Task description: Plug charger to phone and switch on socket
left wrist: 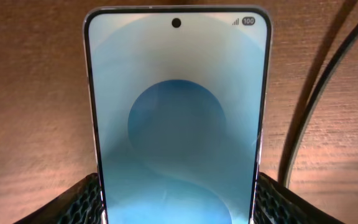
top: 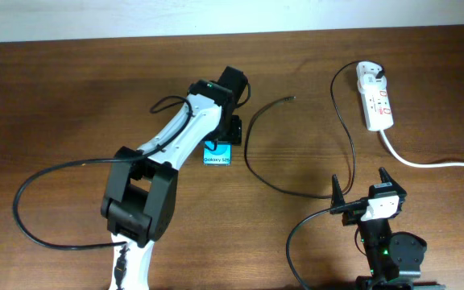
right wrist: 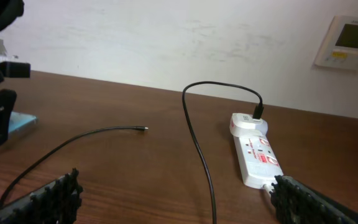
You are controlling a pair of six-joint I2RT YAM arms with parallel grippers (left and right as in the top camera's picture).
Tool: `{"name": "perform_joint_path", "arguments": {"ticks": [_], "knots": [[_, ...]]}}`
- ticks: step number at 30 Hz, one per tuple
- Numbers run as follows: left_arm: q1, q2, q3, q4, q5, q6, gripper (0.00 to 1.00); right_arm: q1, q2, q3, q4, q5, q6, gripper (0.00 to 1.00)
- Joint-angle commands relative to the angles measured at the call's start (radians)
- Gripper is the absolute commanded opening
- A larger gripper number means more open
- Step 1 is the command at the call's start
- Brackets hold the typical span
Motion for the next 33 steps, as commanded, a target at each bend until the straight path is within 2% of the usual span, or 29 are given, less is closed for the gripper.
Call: {"name": "perform_joint_path", "arguments": {"ticks": [1, 11, 16, 27, 33], "knots": [[0.008, 0.0, 0.081, -0.044, -0.014, -0.034, 0.5, -0.001, -0.006, -0.005, -0.006, -0.012, -0.003, 0.98], [0.008, 0.0, 0.251, -0.236, -0.014, -0.06, 0.5, -0.001, -0.006, -0.005, -0.006, -0.012, -0.003, 0.98], [0.008, 0.0, 0.338, -0.311, 0.002, -0.122, 0.51, -0.001, -0.006, -0.005, -0.006, -0.012, -0.003, 0.98], [0.008, 0.0, 0.357, -0.34, 0.085, -0.209, 0.5, -0.001, -0.006, -0.005, -0.006, -0.012, -0.003, 0.98], [0.008, 0.0, 0.385, -0.341, 0.111, -0.214, 0.49, -0.001, -0.006, -0.005, -0.006, -0.012, -0.003, 0.98]]}}
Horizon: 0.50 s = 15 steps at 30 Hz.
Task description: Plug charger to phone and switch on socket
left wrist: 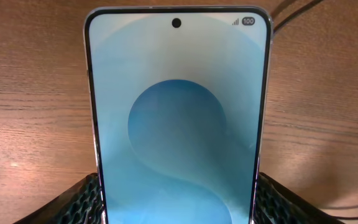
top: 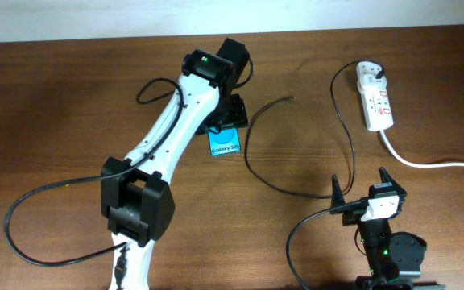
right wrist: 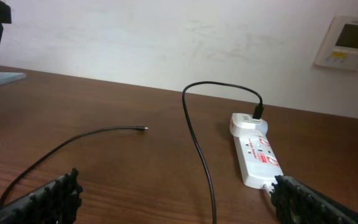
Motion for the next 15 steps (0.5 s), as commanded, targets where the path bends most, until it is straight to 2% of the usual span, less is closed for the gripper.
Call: {"name": "perform_joint_path", "arguments": {"ticks": [1, 2, 4, 5, 6, 7, 10, 11, 12, 15], "knots": [[0.008, -0.004, 0.061, -0.003, 0.019, -0.018, 0.49, -0.001, -0.006, -0.005, 0.0, -0.013, -0.003, 0.98], [0.008, -0.004, 0.069, -0.005, 0.02, -0.018, 0.49, -0.001, -0.006, -0.005, 0.012, -0.017, -0.003, 0.99], [0.008, -0.004, 0.093, -0.01, 0.026, -0.017, 0.49, -0.001, -0.006, -0.005, 0.05, -0.149, 0.018, 0.98], [0.01, -0.004, 0.106, -0.016, 0.026, -0.017, 0.49, -0.001, -0.006, -0.005, 0.096, -0.267, 0.11, 0.98], [0.014, -0.004, 0.117, -0.027, 0.026, -0.017, 0.49, -0.001, -0.006, -0.005, 0.134, -0.385, 0.277, 0.98], [0.019, -0.004, 0.124, -0.035, 0.026, -0.017, 0.49, -0.001, -0.006, -0.005, 0.133, -0.442, 0.379, 0.98], [0.048, -0.004, 0.154, -0.083, 0.026, -0.017, 0.48, -0.001, -0.006, -0.005, 0.079, -0.616, 0.921, 0.98], [0.059, -0.004, 0.164, -0.094, 0.026, -0.017, 0.48, -0.001, -0.006, -0.005, 0.045, -0.651, 1.03, 0.98], [0.068, -0.004, 0.172, -0.1, 0.027, -0.017, 0.48, -0.001, -0.006, -0.005, 0.008, -0.671, 1.112, 0.98], [0.091, -0.004, 0.2, -0.116, 0.034, -0.017, 0.48, -0.001, -0.006, -0.005, -0.011, -0.678, 1.176, 0.98]]}}
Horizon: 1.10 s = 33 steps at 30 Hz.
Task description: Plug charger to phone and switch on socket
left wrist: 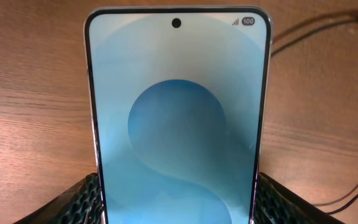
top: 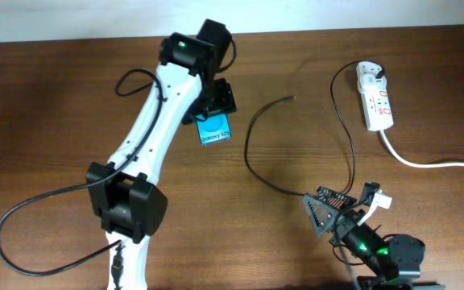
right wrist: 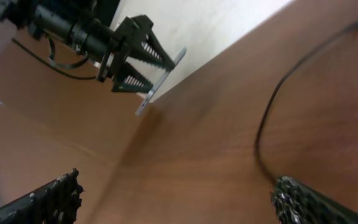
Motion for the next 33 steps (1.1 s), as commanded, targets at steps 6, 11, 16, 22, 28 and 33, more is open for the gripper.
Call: {"name": "perform_joint_path", "arguments": {"ticks": [6, 11, 16, 22, 28, 33], "knots": [[0.03, -0.004, 0.095, -0.01, 0.028, -0.014, 0.48, -0.001, -0.007, -0.004, 0.013, -0.127, 0.264, 0.98], [0.03, -0.004, 0.101, -0.009, 0.031, -0.014, 0.48, -0.001, -0.007, 0.034, 0.02, -0.116, 0.264, 0.98], [0.03, -0.004, 0.101, -0.01, 0.031, -0.014, 0.48, -0.001, 0.039, 0.122, 0.015, -0.097, 0.264, 0.98], [0.03, -0.004, 0.101, -0.009, 0.031, -0.014, 0.49, -0.001, 0.378, 0.269, 0.006, -0.097, 0.118, 0.98], [0.03, -0.004, 0.101, -0.005, 0.03, -0.014, 0.49, -0.001, 0.758, 0.742, -0.691, 0.224, -0.432, 0.98], [0.03, -0.004, 0.101, -0.002, 0.031, -0.014, 0.5, -0.001, 0.861, 1.07, -0.98, 0.348, -0.478, 0.98]]}}
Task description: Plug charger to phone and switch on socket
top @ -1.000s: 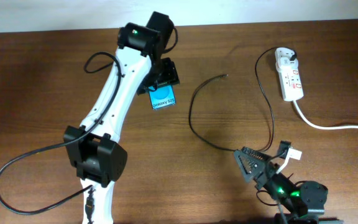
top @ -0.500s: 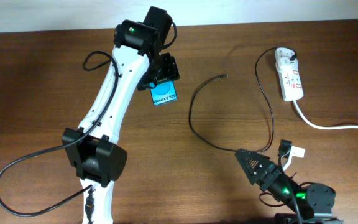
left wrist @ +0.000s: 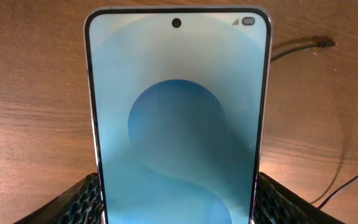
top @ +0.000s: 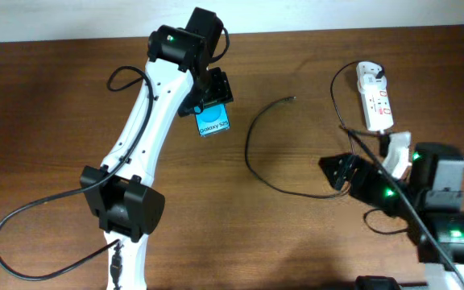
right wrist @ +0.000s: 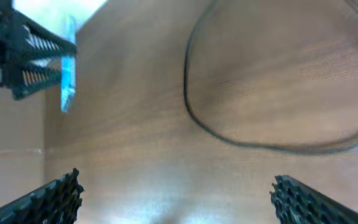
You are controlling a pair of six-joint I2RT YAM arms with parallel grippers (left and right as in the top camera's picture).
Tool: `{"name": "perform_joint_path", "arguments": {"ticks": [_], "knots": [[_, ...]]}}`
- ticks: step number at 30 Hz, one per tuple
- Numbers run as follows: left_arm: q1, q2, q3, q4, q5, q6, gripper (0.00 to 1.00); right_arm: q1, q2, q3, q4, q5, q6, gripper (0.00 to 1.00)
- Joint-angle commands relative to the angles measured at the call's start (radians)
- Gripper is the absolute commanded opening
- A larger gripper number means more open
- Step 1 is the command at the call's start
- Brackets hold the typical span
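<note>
The phone [top: 213,126], its screen lit blue, is held above the table by my left gripper [top: 212,101], which is shut on its lower sides; in the left wrist view the phone [left wrist: 178,118] fills the middle. The black charger cable [top: 252,153] curves across the table, its free plug end [top: 293,98] lying right of the phone, and the plug [left wrist: 323,43] shows at the upper right of the left wrist view. My right gripper [top: 341,173] is open, tilted over the cable's lower loop [right wrist: 253,142]. The white socket strip [top: 376,98] lies at the far right.
A white mains lead [top: 425,159] runs from the strip off the right edge. The left arm's black cable [top: 31,209] loops over the left part of the table. A white wall runs along the table's back edge.
My right arm has risen from the front edge and moved toward the cable's lower loop, its gripper still open. My left gripper carried the phone slightly further back and left.
At first my left gripper held the phone low near mid-table while my right gripper rested open at the front edge. The phone was then lifted and moved toward the back. The right arm began tilting, and now hangs over the cable's loop.
</note>
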Motion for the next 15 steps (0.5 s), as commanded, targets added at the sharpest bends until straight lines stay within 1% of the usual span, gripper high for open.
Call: {"name": "perform_joint_path", "arguments": {"ticks": [1, 4, 5, 7, 9, 10, 11, 13, 15], "knots": [[0.003, -0.004, 0.023, 0.003, 0.008, -0.01, 0.5, -0.001, 0.002, 0.104, -0.084, 0.094, -0.067, 0.98], [0.003, -0.004, 0.023, 0.003, 0.008, -0.01, 0.51, -0.001, -0.011, 0.108, -0.148, 0.083, -0.075, 0.98], [0.003, -0.004, 0.023, 0.003, 0.008, -0.011, 0.51, -0.001, -0.006, 0.106, -0.175, 0.082, -0.114, 0.98], [0.003, -0.004, 0.023, 0.006, 0.01, -0.011, 0.52, -0.001, 0.002, 0.094, -0.166, 0.042, -0.115, 0.98], [0.003, -0.004, 0.023, 0.023, 0.043, -0.01, 0.51, -0.001, 0.011, 0.037, -0.064, -0.085, -0.114, 0.99], [0.003, -0.004, 0.023, 0.032, 0.053, -0.011, 0.51, -0.001, 0.011, -0.012, 0.021, -0.174, -0.114, 0.98], [0.003, -0.004, 0.023, 0.037, 0.055, -0.011, 0.51, -0.001, 0.011, -0.093, 0.158, -0.284, -0.108, 0.98], [0.003, -0.004, 0.023, 0.039, 0.055, -0.01, 0.52, -0.001, 0.011, -0.232, 0.362, -0.362, -0.001, 0.98], [0.003, -0.004, 0.023, 0.04, 0.055, -0.011, 0.51, 0.0, 0.011, -0.382, 0.589, -0.383, 0.12, 0.98]]}}
